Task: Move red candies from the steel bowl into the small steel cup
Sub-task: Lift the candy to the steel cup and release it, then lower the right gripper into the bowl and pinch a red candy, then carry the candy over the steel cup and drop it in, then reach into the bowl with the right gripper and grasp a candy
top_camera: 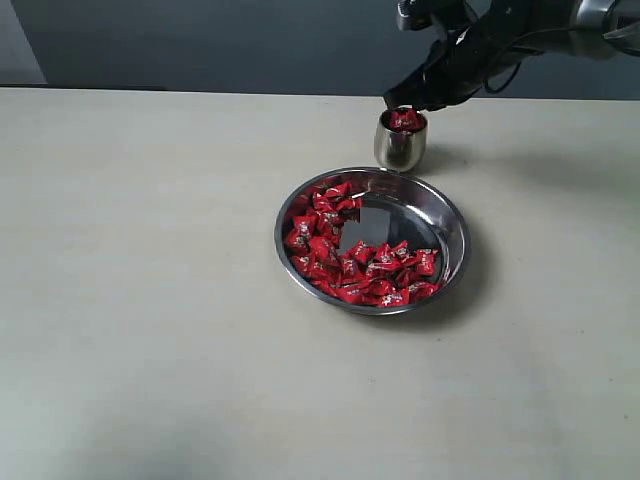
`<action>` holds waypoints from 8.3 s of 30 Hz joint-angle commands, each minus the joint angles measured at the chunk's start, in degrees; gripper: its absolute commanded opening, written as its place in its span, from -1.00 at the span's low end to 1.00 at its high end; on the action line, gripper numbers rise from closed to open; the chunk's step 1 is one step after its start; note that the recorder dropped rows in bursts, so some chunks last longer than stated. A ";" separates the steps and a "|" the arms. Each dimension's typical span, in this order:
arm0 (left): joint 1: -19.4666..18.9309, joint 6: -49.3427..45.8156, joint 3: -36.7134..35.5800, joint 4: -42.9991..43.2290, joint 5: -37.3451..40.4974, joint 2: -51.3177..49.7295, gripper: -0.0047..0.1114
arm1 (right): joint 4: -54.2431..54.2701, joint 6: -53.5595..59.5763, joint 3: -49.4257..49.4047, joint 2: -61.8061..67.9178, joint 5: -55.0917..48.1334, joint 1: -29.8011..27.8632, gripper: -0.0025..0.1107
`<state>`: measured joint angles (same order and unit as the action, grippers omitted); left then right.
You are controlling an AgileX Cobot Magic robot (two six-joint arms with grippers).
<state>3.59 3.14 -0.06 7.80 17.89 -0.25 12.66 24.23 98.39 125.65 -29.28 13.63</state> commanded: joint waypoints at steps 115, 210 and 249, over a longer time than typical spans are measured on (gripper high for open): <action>0.60 0.32 0.06 -0.02 -0.20 0.25 -0.91 | -4.57 -0.70 -2.63 -1.39 -34.77 4.84 -0.83; 0.60 0.32 0.06 -0.02 -0.20 0.25 -0.91 | -7.28 -2.63 1.35 -2.62 2.50 2.82 -0.14; 0.60 0.32 0.06 -0.02 -0.20 0.25 -0.91 | 5.68 -2.63 1.14 0.90 -40.68 3.04 -0.15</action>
<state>3.59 3.14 -0.06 7.80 17.89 -0.25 18.26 21.61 99.51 126.66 -69.38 16.86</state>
